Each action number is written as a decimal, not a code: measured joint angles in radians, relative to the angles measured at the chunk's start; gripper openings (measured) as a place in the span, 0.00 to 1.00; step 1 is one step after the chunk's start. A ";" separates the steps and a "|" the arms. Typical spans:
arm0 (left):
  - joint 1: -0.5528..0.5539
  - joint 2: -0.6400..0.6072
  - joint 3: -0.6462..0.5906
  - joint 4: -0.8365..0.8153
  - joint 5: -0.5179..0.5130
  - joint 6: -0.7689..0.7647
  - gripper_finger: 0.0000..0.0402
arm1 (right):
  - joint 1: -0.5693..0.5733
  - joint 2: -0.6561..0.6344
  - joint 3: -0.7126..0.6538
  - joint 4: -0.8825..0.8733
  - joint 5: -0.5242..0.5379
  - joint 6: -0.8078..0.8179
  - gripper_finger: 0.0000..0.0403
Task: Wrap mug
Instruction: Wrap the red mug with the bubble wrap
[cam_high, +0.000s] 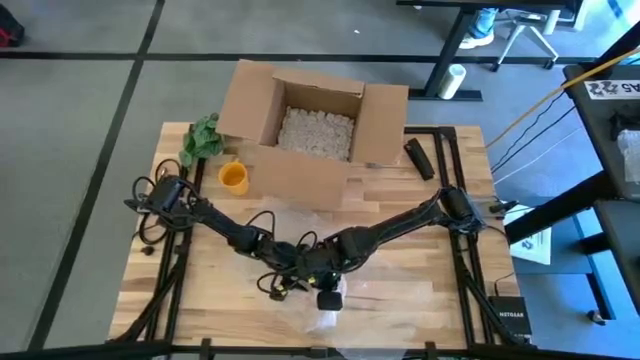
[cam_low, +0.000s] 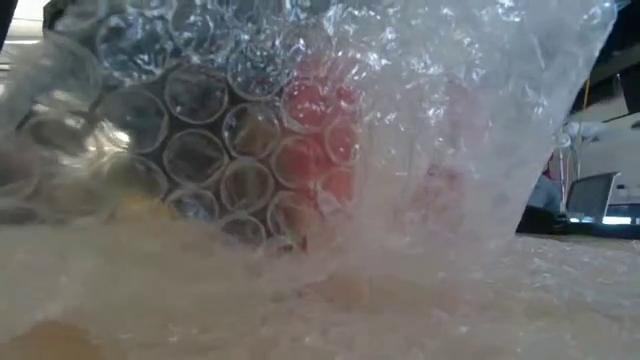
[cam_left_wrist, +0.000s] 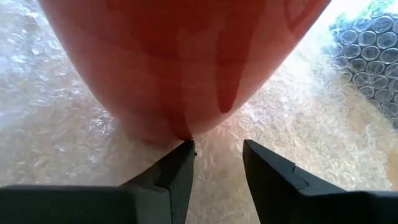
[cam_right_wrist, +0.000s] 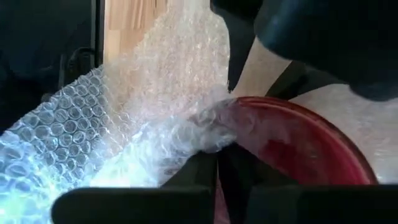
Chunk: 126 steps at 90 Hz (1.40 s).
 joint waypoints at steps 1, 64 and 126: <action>0.000 0.000 0.000 0.000 0.000 0.000 0.30 | 0.000 0.000 0.004 -0.006 0.003 -0.001 0.00; 0.000 0.000 0.000 -0.001 0.001 0.000 0.30 | 0.037 -0.005 0.205 -0.238 0.101 -0.005 0.00; 0.000 0.000 0.000 0.000 0.001 -0.003 0.30 | 0.061 -0.005 0.091 -0.120 0.052 0.005 0.00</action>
